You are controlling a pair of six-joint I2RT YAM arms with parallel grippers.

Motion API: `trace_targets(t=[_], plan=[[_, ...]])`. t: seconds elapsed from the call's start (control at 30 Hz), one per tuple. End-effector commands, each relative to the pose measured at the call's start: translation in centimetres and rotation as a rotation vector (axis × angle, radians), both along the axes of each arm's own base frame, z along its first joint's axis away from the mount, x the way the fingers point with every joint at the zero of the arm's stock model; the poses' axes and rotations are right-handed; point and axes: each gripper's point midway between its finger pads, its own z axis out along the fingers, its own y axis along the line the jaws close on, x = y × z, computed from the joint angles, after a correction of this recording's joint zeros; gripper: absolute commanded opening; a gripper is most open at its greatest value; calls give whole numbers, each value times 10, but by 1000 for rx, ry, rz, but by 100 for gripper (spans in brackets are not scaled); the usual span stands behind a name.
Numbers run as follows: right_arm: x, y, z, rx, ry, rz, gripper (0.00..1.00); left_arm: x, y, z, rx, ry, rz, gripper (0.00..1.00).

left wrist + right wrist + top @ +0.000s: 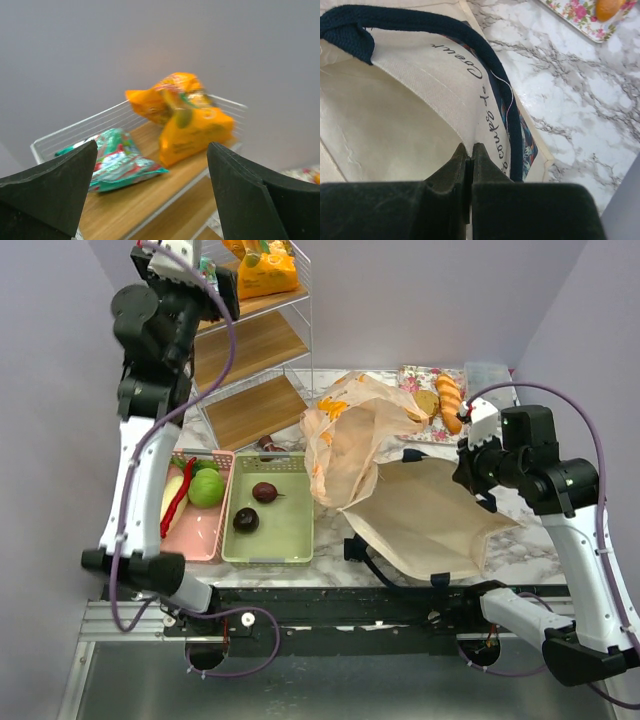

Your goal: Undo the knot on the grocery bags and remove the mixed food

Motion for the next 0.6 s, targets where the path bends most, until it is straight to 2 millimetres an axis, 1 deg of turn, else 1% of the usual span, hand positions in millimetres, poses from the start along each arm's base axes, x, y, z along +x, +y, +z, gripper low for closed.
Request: trace_targets(t=[0.0,0.03,0.07,0.1,0.13,0.2,0.27,0.3,0.33,0.43,0.5,0.53,0.57], plan=[[-9,-29,10,-122,-29,-61,1,-116,-91,4,272,-71,-538,94],[-12,-35,10,-149,-29,-75,1,-125,-103,-11,311,-37,-586,95],[-14,-45,9,-193,-30,-105,1,-132,-114,-31,338,18,-623,95],[-16,-52,8,-227,-28,-123,1,-136,-125,-49,355,64,-649,95],[-19,-59,6,-255,-21,-140,1,-136,-132,-70,364,122,-668,95],[-25,-69,5,-298,-9,-167,1,-130,-144,-105,353,231,-676,95],[-29,-74,6,-320,-2,-183,1,-118,-156,-137,353,348,-679,96],[-30,-76,7,-327,-2,-191,1,-111,-162,-156,363,410,-680,98],[-32,-79,8,-336,1,-201,1,-103,-166,-171,360,457,-678,99],[-34,-86,8,-363,1,-234,1,-71,-175,-226,364,604,-640,99],[-34,-91,8,-382,0,-256,1,-53,-181,-263,379,694,-635,98],[-34,-93,9,-388,-2,-264,1,-47,-186,-281,383,736,-651,99],[-34,-94,10,-393,-1,-268,0,-47,-193,-296,384,775,-690,98]])
